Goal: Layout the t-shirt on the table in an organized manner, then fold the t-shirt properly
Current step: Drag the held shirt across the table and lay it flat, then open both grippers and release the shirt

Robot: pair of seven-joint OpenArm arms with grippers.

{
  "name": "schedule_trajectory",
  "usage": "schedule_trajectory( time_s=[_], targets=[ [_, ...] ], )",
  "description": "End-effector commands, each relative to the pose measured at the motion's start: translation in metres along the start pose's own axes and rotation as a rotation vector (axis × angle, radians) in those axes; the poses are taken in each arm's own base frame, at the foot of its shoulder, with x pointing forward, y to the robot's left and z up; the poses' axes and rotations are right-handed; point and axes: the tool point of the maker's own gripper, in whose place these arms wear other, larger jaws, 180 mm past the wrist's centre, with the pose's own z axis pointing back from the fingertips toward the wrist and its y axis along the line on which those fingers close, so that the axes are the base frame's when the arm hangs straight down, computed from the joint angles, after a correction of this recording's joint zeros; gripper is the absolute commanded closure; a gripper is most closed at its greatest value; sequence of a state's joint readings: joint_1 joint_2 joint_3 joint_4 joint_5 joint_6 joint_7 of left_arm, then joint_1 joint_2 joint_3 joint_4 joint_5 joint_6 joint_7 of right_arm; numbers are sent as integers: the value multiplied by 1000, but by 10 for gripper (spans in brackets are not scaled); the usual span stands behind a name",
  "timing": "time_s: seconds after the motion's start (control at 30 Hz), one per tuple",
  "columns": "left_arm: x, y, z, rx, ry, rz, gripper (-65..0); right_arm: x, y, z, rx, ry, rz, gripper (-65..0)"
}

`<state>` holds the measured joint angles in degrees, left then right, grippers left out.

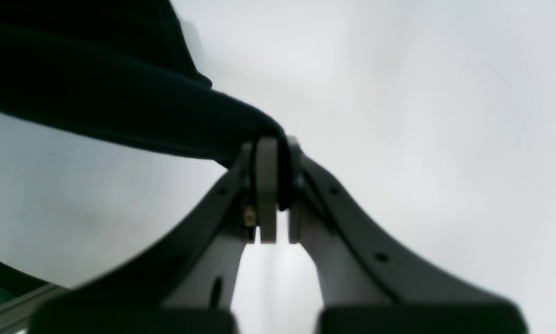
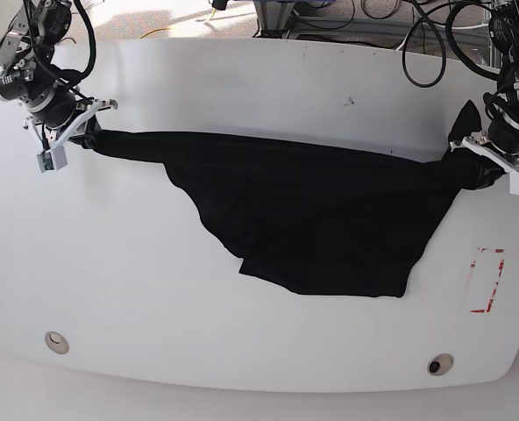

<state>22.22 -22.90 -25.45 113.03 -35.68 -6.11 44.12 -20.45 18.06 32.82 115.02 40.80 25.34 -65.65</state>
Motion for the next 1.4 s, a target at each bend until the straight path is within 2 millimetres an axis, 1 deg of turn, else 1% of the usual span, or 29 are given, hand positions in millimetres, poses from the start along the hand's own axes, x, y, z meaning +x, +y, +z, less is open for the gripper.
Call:
schedule_trajectory(
  time_s=[0.0,0.07,0.23,0.6,0.7,0.73,0.8,0.9,0.97,1.0,1.03,1.13,1.17,1.2,1.27,1.37],
  targets=[
    [5,2,6,3,-23,-21,0,2,2,4,4,-18,9,-2],
    [-9,3,9,6,12,-22,0,-4,2,4,3,0,6,-3],
    [-32,5,16,10,76,-23,-3,-16,2,6,1,31,-1,-6],
    [-71,10,30,19,185,-25,-4,-42,3,11,0,97,-15,-6],
    [-81,12,34,22,228,-33,-6,-48,3,12,0,112,-18,-21],
    [-83,13,36,23,246,-42,-6,-49,3,12,0,115,-19,-41],
    [-88,16,37,27,290,-56,-19,-52,3,13,1,124,-22,-120],
    [-99,18,41,30,362,-61,-94,-56,3,14,0,132,-25,-290],
    [-99,18,41,30,373,-61,-176,-58,3,15,-1,137,-27,-400],
    [-99,18,41,30,371,-61,-212,-59,3,15,-1,139,-27,-436],
    [-99,18,41,31,371,-64,-265,-60,3,15,-1,143,-28,-485],
    [-97,23,41,48,373,-86,-396,-63,3,16,0,150,-29,-582],
    [-97,24,41,52,373,-91,-421,-63,3,16,0,150,-29,-599],
    [-97,25,41,57,372,-96,-464,-62,3,16,0,148,-26,-621],
    [-95,26,40,62,372,-104,-504,-61,3,17,0,142,-24,-628],
    [-89,25,37,59,353,-101,-512,-57,3,16,1,133,-21,-628]
  ],
)
